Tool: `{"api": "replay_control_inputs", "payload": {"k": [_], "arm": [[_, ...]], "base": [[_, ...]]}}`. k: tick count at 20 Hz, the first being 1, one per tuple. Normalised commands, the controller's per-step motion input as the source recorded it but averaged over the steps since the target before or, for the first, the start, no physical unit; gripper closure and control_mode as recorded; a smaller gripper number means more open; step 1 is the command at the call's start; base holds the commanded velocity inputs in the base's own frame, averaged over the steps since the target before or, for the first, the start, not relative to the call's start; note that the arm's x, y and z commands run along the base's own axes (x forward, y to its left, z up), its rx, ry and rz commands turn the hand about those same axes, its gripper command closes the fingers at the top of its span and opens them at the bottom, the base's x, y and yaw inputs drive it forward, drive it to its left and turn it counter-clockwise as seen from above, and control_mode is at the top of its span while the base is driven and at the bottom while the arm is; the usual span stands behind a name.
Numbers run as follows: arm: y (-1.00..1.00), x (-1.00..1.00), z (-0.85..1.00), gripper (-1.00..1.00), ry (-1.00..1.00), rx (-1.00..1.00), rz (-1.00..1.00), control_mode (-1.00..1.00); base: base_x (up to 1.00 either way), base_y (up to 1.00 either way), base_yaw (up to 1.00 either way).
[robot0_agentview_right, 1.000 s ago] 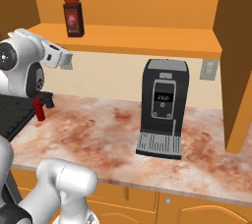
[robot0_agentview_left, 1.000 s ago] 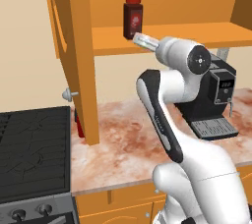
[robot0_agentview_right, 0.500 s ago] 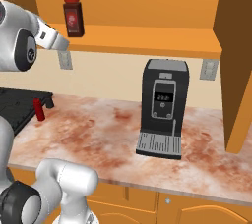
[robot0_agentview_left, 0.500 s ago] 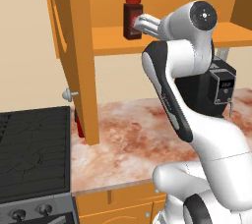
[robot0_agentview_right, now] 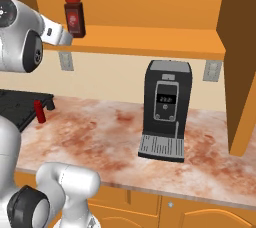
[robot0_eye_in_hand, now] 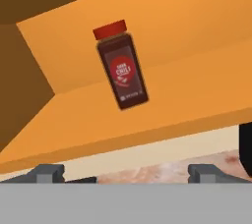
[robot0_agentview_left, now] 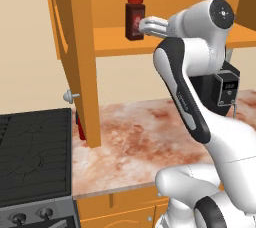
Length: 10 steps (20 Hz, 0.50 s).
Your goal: Collect the paprika, ketchup, and shaker from the cabinet and place them next to the stove.
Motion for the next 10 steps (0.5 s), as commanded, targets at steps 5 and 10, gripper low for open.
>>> {"api": "replay_control_inputs", "payload": {"k": [5, 10], "arm": [[-0.01, 0.0, 0.01, -1.0, -0.18, -0.07, 0.08, -1.0], [0.0, 0.0, 0.0, -1.0, -0.05, -0.01, 0.0, -1.0]], "base": [[0.0, 0.0, 0.0], [0.0, 0.0, 0.0]]}}
